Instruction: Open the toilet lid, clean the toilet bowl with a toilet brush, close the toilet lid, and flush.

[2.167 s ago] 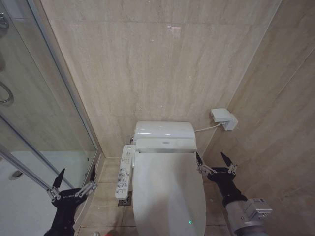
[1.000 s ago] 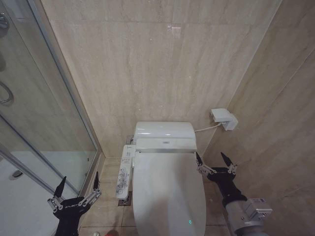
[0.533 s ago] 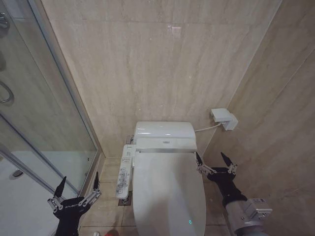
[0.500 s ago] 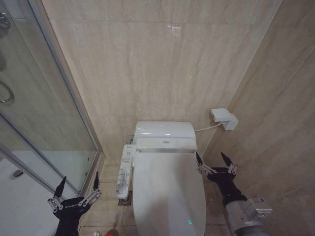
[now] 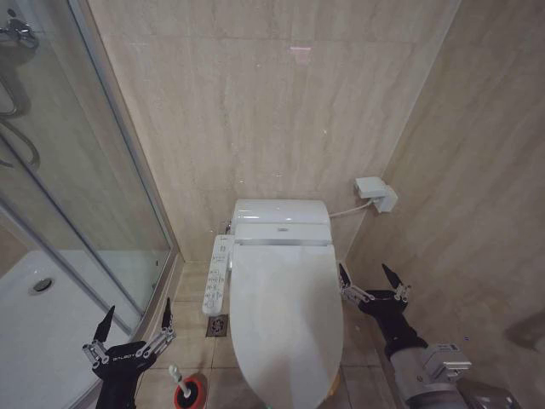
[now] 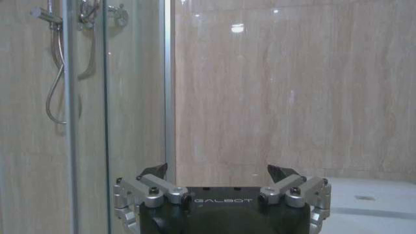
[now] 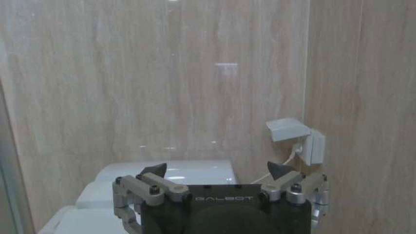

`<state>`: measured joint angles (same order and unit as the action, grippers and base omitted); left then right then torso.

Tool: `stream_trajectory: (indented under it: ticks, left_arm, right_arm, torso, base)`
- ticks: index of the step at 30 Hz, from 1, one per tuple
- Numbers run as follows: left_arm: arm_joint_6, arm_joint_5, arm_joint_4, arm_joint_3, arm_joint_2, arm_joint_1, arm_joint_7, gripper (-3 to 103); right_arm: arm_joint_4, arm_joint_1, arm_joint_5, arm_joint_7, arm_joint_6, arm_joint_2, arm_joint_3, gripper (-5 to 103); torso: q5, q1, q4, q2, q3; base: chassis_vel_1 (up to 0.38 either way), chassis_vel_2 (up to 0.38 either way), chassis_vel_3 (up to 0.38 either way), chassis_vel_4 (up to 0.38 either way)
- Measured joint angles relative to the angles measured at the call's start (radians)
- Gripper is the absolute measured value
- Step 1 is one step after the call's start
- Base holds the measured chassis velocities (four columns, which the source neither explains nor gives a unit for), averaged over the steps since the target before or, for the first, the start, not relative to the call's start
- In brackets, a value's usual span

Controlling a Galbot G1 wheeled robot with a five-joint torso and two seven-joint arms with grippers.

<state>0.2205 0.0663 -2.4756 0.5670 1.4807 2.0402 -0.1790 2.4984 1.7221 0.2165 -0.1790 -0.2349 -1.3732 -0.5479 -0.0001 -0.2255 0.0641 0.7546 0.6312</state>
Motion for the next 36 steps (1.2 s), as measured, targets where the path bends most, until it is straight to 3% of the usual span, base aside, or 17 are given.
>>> stream_trajectory:
  ticks: [13, 36]
  left_arm:
    - [0.000, 0.000, 0.000, 0.000, 0.000, 0.000, 0.000, 100]
    - [0.000, 0.000, 0.000, 0.000, 0.000, 0.000, 0.000, 100]
  right_arm:
    - [0.000, 0.000, 0.000, 0.000, 0.000, 0.000, 0.000, 100]
    - [0.000, 0.000, 0.000, 0.000, 0.000, 0.000, 0.000, 100]
  torso:
    - [0.0000, -0.001, -0.0004, 0.000, 0.000]
    - [0.0002, 0.000, 0.0000, 0.000, 0.000]
  base:
    - [0.038, -0.038, -0.049, 0.045]
    - [0.237, -0.237, -0.244, 0.248]
